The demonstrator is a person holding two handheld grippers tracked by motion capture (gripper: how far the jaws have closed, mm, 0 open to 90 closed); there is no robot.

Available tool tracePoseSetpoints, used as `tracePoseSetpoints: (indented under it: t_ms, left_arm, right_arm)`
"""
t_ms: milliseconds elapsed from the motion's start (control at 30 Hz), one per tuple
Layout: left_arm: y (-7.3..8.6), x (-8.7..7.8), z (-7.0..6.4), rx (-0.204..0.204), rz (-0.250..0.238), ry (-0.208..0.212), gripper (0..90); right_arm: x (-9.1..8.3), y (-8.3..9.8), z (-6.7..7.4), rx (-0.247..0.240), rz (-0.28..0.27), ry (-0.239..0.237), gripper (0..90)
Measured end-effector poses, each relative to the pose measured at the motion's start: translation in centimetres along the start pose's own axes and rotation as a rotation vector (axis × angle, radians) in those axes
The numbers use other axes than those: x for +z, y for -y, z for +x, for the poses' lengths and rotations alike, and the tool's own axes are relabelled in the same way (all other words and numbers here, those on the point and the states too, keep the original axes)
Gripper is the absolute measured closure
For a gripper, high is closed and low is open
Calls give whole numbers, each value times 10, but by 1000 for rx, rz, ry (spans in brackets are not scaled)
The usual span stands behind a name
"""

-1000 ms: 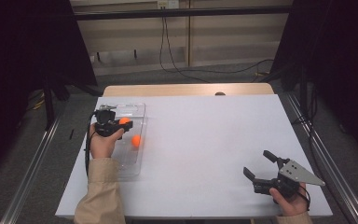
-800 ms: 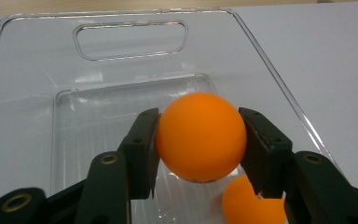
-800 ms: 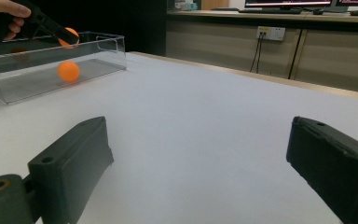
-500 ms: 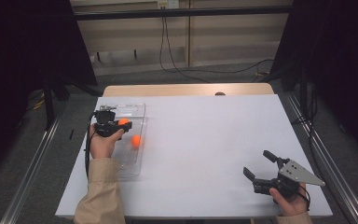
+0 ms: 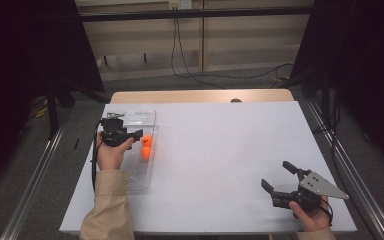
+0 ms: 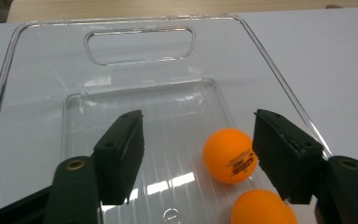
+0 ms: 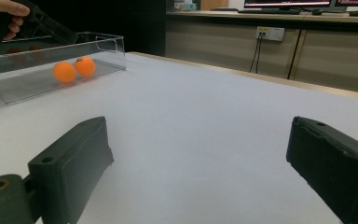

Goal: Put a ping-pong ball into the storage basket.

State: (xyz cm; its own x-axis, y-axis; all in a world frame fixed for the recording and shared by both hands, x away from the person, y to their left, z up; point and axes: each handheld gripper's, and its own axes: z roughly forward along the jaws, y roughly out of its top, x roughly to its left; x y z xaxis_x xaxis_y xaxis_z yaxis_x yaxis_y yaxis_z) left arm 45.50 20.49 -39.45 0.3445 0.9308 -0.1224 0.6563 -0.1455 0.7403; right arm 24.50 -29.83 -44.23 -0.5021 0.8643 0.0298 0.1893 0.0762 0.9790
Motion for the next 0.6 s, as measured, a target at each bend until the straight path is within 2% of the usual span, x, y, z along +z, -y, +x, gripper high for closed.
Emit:
tracePoseSetpoints:
  t_ms: [233, 367, 600]
  left_arm:
    - [-1, -3, -2, -14, -30, 4, 228]
    - [-2, -5, -4, -5, -40, 9, 189]
    - [-4, -14, -11, 10, -97, 20, 131]
  right_arm:
    - [0, 0, 0, 0, -2, 1, 55]
    - [0, 0, -1, 1, -2, 2, 55]
    - [0, 0, 0, 0, -2, 3, 55]
